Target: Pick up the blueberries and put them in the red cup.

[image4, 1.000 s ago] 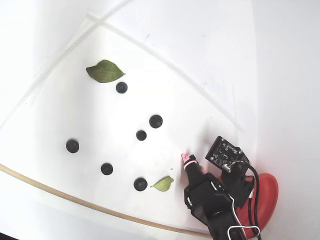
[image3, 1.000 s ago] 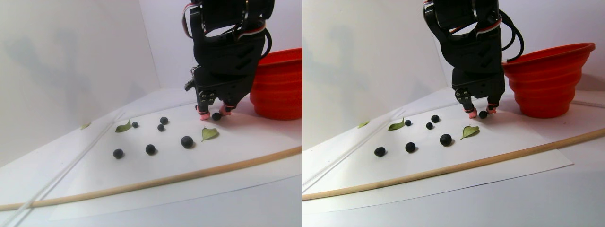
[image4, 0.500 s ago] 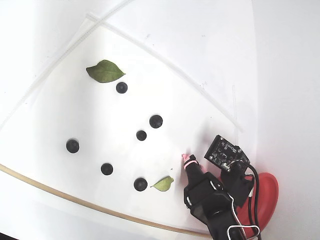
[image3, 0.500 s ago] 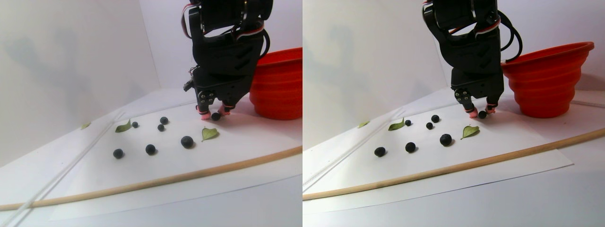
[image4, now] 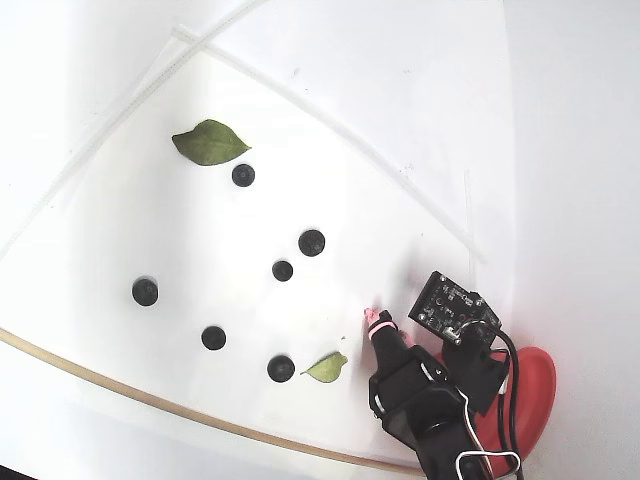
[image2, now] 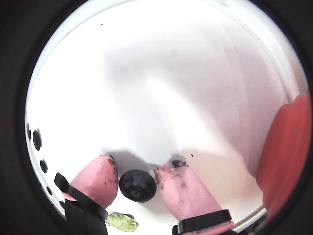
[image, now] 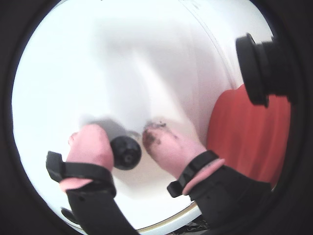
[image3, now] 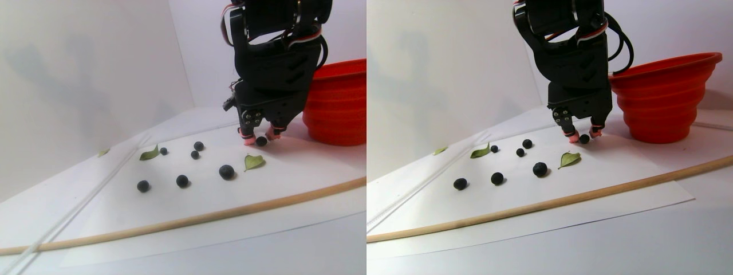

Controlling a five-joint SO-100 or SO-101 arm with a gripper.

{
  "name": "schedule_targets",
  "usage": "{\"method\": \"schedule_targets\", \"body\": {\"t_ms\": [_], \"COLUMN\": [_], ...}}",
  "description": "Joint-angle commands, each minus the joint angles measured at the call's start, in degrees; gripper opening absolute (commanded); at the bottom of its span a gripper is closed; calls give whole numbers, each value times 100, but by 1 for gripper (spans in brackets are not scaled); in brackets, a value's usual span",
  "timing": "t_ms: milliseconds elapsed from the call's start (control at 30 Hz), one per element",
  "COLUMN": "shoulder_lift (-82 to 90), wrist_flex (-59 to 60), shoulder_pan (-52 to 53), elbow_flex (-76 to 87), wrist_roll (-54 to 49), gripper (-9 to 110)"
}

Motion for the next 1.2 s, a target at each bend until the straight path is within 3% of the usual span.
{"method": "schedule_targets", "body": {"t_ms": [0, 1167], "shoulder_lift": [369, 598], "wrist_flex": [9, 316], "shoulder_pan": [62, 26], "elbow_flex": [176, 308], "wrist_roll": [-26, 369], "gripper": [17, 15]}}
